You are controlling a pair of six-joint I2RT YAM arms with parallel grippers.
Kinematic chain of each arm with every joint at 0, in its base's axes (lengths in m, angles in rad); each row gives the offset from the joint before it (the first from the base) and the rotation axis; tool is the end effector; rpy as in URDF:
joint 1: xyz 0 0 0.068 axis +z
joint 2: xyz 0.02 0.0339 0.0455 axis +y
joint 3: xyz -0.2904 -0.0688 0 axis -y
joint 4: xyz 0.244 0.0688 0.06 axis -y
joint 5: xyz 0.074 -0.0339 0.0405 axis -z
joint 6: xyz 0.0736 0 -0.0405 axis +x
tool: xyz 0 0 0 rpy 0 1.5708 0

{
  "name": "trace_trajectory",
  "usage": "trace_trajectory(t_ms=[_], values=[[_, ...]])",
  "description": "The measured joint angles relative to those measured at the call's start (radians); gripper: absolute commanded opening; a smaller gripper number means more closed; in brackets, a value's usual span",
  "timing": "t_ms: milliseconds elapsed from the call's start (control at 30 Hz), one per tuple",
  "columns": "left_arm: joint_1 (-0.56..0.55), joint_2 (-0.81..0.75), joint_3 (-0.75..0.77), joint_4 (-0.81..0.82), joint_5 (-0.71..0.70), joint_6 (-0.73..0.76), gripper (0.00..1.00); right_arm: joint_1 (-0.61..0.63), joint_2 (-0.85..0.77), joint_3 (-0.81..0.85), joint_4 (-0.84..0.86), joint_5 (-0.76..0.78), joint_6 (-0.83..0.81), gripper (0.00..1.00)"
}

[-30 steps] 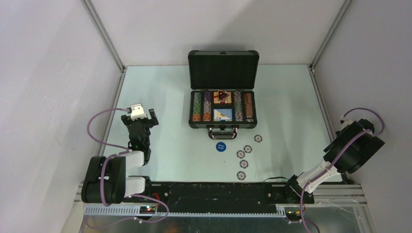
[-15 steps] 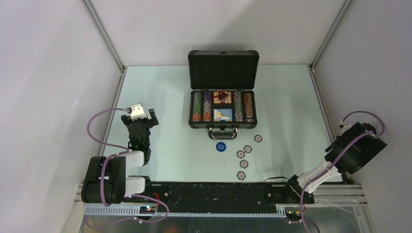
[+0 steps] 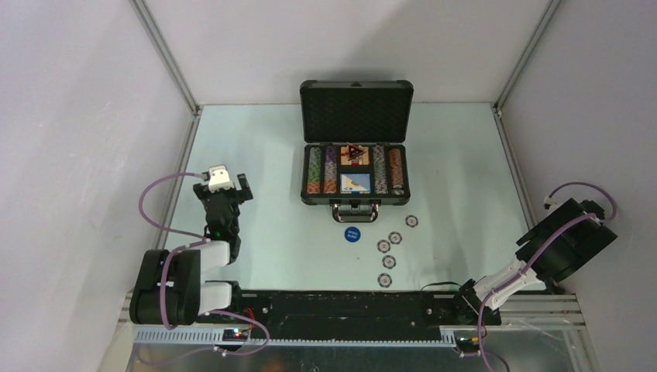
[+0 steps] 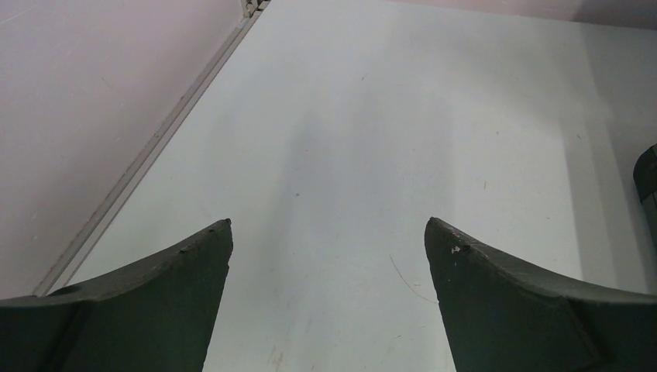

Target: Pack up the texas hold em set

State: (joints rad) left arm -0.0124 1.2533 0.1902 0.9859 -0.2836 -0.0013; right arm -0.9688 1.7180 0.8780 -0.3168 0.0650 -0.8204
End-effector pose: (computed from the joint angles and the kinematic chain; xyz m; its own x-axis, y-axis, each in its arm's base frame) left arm 0.2449 0.0176 0.1942 -0.0768 -0.0003 -0.9970 -0.2672 0.9634 0.0203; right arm 0.1826 -0.2742 0.1241 -0.9659 0.1170 -0.2308 0.1918 0.9226 -0.3348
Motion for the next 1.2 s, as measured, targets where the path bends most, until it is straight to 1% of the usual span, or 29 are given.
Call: trace_trajectory(t_ms=[133,533,700,1200], values=[[0.0,0.0,0.0,0.0,0.0,0.0,0.98,-0.007,-0.008,-0.003,-0.007,0.0,-0.005,0.3],[0.0,0.0,0.0,0.0,0.0,0.0,0.98,-0.034,-0.04,-0.008,-0.03,-0.002,-0.024,0.29],[0.0,0.0,0.0,0.0,0.0,0.0,0.98,-0.035,-0.042,-0.008,-0.032,-0.004,-0.026,0.27],[0.0,0.0,0.0,0.0,0.0,0.0,0.98,-0.047,-0.06,-0.01,-0.038,0.011,-0.072,0.26]])
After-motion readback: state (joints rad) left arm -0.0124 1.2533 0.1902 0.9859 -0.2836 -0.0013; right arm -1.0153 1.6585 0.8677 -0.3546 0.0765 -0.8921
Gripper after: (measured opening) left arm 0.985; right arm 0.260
